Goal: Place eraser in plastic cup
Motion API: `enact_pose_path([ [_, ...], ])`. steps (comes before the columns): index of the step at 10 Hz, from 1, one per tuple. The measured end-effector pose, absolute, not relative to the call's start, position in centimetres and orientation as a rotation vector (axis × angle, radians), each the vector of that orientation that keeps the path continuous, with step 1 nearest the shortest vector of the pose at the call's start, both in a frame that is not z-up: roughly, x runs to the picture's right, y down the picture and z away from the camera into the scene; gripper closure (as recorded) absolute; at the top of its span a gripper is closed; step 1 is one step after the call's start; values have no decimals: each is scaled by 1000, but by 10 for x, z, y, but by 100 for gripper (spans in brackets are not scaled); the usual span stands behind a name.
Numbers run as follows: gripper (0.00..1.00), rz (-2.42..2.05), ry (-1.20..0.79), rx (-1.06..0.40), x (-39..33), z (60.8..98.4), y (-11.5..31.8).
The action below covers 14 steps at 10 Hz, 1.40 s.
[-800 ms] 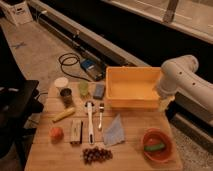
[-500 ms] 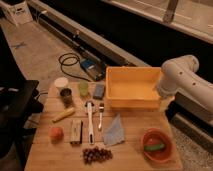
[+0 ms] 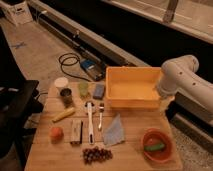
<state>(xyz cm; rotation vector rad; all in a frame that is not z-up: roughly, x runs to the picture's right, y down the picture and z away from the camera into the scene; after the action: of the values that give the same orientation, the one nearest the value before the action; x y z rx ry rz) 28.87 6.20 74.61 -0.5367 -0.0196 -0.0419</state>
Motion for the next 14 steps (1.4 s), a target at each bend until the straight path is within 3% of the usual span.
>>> enact_pose_path([
  [14,26,-61,-7,-521,288,745,60],
])
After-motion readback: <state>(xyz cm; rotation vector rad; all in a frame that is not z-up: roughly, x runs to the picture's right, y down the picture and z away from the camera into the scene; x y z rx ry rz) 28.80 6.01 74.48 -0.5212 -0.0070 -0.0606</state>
